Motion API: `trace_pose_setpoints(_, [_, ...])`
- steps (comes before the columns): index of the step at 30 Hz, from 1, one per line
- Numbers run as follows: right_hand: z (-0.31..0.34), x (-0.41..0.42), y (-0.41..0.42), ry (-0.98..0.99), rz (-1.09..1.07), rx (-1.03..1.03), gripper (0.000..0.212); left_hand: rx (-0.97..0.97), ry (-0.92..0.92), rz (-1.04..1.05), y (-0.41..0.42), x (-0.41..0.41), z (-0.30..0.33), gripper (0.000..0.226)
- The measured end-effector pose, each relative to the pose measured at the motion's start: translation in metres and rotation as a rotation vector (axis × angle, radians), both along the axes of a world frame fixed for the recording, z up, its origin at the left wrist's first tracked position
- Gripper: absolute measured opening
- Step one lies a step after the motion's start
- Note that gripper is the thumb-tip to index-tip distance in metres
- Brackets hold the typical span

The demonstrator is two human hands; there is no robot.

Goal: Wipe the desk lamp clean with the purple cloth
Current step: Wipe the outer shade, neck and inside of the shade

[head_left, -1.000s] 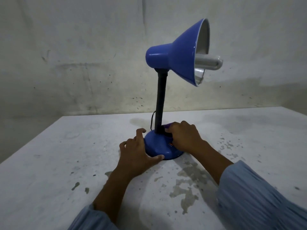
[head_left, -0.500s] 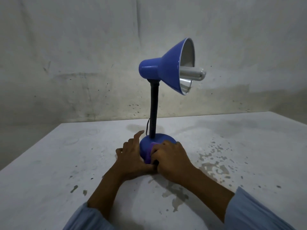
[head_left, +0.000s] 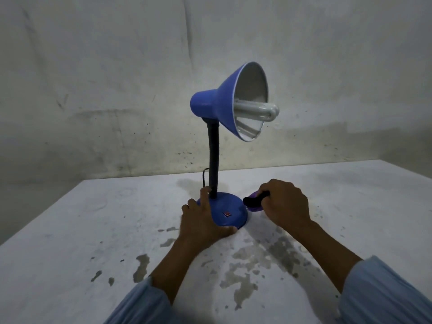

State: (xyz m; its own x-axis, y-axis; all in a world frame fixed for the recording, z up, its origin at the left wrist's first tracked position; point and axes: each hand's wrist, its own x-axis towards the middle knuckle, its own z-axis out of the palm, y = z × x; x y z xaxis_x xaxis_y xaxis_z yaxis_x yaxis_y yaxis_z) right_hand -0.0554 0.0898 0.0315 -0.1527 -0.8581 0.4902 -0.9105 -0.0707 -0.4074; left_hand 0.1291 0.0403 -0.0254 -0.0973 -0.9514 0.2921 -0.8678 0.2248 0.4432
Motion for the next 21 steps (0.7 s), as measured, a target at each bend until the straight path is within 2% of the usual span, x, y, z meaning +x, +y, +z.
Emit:
trace_pose_setpoints(4, [-0.003,0.0,-0.012,-0.075,0.026,-0.023,0.024,0.112,0.117,-0.166,-0.021,0.009,0.013,0.113])
trace_pose_setpoints(11, [-0.008,-0.007,-0.042,-0.23,0.063,-0.013,0.031,0.176,0.131,-0.168,-0.054,0.013,0.02,0.094])
trace_pose_setpoints(13, [-0.008,-0.011,-0.049,-0.417,0.075,0.03,0.022,0.235,0.128,-0.157,-0.061,0.013,0.022,0.092])
trace_pose_setpoints(15, [-0.005,-0.017,-0.055,-0.711,0.068,0.072,0.011,0.26,0.044,-0.124,-0.062,0.011,0.025,0.097])
trace_pose_setpoints(17, [-0.004,-0.029,-0.061,-0.963,0.027,0.099,0.018,0.108,-0.037,-0.062,-0.057,0.006,0.03,0.095])
trace_pose_setpoints(19, [-0.004,-0.044,-0.066,-1.128,-0.036,0.118,0.023,-0.127,0.058,-0.116,-0.048,-0.004,0.038,0.072])
trace_pose_setpoints(21, [-0.006,-0.059,-0.073,-1.246,-0.094,0.107,0.016,-0.236,0.18,-0.269,-0.043,-0.017,0.045,0.045])
